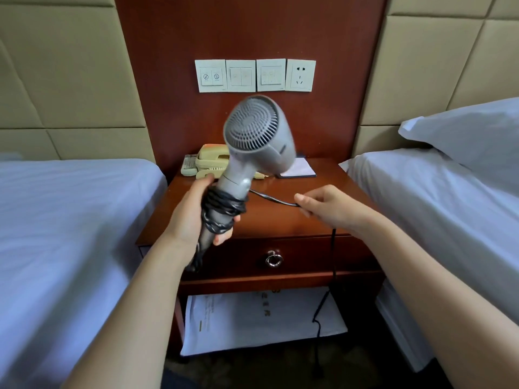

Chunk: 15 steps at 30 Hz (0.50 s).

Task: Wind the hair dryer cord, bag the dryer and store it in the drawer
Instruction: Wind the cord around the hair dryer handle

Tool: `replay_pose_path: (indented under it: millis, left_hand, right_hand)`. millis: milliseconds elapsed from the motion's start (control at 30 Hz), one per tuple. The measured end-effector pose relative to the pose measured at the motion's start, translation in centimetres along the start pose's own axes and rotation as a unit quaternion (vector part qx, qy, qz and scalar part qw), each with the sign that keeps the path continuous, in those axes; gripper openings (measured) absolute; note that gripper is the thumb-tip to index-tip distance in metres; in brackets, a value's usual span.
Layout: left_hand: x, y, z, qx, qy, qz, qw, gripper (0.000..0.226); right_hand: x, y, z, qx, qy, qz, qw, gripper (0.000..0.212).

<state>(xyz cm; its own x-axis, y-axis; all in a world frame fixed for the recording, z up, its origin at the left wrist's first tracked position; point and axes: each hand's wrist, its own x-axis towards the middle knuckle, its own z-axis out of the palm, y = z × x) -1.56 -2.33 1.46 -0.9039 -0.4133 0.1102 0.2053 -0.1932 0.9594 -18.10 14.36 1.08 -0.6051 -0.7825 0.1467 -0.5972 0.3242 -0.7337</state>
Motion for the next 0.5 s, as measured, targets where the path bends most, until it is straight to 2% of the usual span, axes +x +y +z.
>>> replay_pose_path:
  millis: [67,133,233,300,400,500]
  left_hand:
    - [0.7,0.1,-1.1,0.002,0.059,-0.009,0.998,0.058]
    - [1.1,-0.1,-2.0,0.012,0.118,-0.023,0.993,0.054]
    - [1.2,-0.4,-2.2,0.033,0.175,-0.05,0.983,0.052]
    - [1.1,-0.6,-1.8,0.082,0.222,-0.041,0.971,0.05]
    - [0.6,-0.8,-1.2,0.225,0.265,0.017,0.937,0.044]
    - [0.2,-1.1,-1.2,0.382,0.233,0.059,0.892,0.044]
  right_hand:
    - [-1.0,-1.0,-0.4,0.01,-0.101,0.023,0.995,0.045]
    - [-2.2,-2.5,-1.0,0.025,-0.179,0.012,0.983,0.042]
    - [-3.2,-5.0,-0.9,-0.104,-0.176,-0.089,0.975,0.033]
    - [-3.7,-6.3,-0.4,-0.166,-0.189,-0.122,0.96,0.026]
    - [-4.4,-7.5,-0.2,-0.212,-0.22,-0.118,0.945,0.022]
    - [-4.8,-8.7,-0.4,-0.227,-0.196,-0.14,0.944,0.023]
